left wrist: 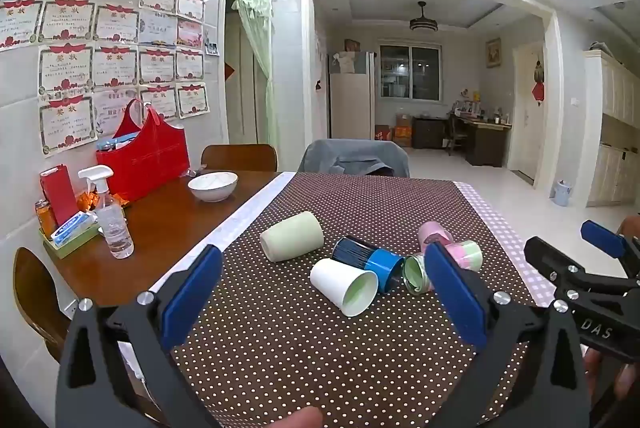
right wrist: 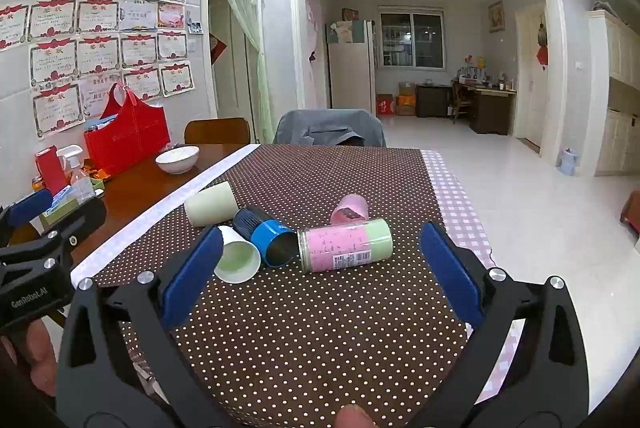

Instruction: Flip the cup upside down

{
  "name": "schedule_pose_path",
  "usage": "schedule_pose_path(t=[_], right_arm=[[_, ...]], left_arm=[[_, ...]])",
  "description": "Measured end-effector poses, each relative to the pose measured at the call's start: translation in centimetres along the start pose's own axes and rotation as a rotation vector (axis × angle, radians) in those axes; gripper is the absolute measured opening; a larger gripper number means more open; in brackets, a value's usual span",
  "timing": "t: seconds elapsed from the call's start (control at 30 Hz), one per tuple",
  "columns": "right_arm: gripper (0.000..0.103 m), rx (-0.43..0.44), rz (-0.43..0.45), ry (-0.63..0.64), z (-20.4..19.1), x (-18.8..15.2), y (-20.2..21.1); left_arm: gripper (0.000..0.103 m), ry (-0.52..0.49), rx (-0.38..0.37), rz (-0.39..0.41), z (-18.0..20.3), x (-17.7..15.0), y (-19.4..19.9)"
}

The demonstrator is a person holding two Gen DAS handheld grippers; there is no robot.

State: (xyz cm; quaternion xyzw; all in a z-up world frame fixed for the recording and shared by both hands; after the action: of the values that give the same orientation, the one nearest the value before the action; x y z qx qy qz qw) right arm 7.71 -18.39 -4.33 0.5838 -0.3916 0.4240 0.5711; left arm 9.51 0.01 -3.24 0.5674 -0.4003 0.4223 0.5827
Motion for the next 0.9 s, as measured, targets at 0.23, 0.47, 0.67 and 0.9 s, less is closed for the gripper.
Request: schedule_pose_path(t=[0.23, 0.47, 0.67, 0.9], right_arm=[[0.097, 0.0, 0.006, -0.004, -0.1, 0.2, 0.1], [0.097, -0.002, 0.021, 0.002, -0.4, 1.0, 0.7], [0.097, 0.001, 0.031, 0.007, -0.2, 1.3, 0.6], [0.097, 0.004, 0.045, 0.014, -0.4, 1.5, 0.9]], left_arm=[[0.099, -0.001, -0.009, -0.002, 0.1, 0.0, 0.0], [0.099, -0.005, -0.021, -0.016, 0.6, -0.9, -0.7], [0.099, -0.008, -0.019, -0.004, 0.4, -0.3, -0.2], [0.099, 0.002, -0.037, -0.005, 0.5, -0.1, 0.0]])
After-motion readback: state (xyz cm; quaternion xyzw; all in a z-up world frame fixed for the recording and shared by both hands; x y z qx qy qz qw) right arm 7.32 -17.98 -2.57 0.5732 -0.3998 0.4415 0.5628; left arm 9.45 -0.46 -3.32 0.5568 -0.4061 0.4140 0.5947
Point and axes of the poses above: each gripper's, at about its wrist camera, not at the fingertips, and y roughly against the way its jaws point, z to its right, x to its top, the point moved 10 cm from there along -y, roughly the way its jaws point, and after that the axes turned 4 degrees about y, right-handed, at the moved point
